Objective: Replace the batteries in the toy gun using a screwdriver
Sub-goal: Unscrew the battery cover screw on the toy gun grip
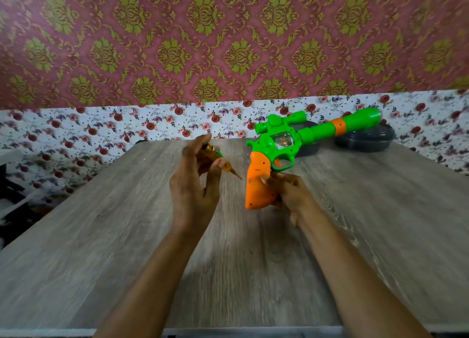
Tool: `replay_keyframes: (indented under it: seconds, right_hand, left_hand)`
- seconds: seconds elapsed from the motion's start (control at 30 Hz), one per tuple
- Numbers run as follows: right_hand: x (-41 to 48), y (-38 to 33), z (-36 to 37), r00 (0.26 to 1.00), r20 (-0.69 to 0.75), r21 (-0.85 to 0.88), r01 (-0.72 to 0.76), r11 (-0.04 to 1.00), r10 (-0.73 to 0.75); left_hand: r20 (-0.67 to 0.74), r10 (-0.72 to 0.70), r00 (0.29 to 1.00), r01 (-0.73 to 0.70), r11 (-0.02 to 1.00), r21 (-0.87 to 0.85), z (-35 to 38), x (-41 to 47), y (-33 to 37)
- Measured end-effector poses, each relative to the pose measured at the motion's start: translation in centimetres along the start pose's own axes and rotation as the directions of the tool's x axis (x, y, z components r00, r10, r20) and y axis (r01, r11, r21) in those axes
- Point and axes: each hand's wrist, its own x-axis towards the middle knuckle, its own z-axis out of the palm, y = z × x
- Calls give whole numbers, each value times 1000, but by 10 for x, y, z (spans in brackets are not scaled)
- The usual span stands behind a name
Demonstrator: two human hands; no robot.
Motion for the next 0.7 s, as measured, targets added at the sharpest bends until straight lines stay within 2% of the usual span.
replay_keyframes:
  seconds: [0.3,0.7]
  right_hand:
    - [12,10,-1,994,99,42,36,998,-40]
    - [10,8,-1,994,92,-17,56,998,-55]
  left_hand:
    - [74,15,997,-15,1000,-4,5,-1,-4]
    - [131,43,991,-41,999,-16,7,-4,-5]
